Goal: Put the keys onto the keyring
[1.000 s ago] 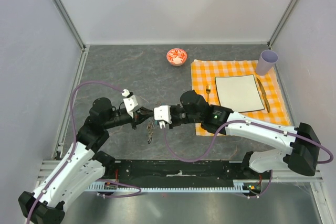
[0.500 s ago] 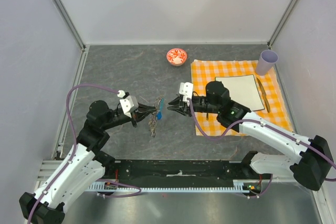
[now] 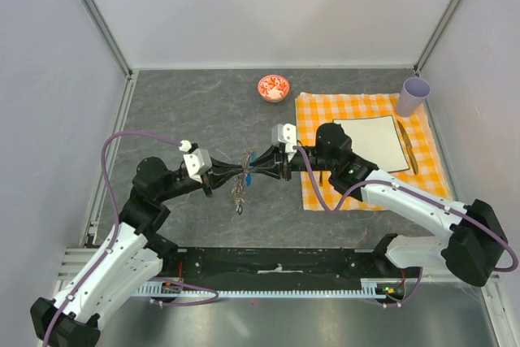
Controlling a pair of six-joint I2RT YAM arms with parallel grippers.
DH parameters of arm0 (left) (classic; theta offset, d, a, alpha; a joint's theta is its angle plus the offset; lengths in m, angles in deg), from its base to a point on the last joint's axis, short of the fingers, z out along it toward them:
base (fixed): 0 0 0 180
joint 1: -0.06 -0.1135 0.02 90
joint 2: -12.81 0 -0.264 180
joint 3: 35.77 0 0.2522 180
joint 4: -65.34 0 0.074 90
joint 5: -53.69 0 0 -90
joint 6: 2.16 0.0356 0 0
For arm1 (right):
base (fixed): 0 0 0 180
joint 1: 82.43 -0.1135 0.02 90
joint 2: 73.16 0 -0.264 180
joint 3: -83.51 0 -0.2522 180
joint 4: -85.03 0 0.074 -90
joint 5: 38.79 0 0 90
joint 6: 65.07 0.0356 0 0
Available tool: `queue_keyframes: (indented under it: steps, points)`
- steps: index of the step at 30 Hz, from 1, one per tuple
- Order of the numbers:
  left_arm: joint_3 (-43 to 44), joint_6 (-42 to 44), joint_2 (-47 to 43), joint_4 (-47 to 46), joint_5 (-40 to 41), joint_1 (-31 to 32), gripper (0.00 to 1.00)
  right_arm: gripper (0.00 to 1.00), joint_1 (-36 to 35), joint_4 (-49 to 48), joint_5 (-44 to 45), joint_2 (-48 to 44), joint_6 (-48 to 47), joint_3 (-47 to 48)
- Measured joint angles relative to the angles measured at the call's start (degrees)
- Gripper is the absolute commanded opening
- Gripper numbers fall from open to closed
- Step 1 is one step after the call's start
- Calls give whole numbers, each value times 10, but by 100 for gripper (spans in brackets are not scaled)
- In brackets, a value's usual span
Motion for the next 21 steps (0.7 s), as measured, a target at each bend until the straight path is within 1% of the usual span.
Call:
queue_keyframes:
  steps: [11,14,16,18,21]
  points:
    - [-2,-7,-3,-12,-9,0,2,21,0,-30,-20,16,16,0]
    - [-4,-7,-3,-15,-13,0,2,18,0,-33,-25,23,18,0]
    - [-5,-9,-3,-16,-13,0,2,11,0,-34,-26,26,19,0]
    - [-5,-9,-3,-17,-14,0,2,0,0,-35,-27,29,21,0]
    - [-8,-10,-4,-19,-13,0,2,0,1,-35,-29,30,21,0]
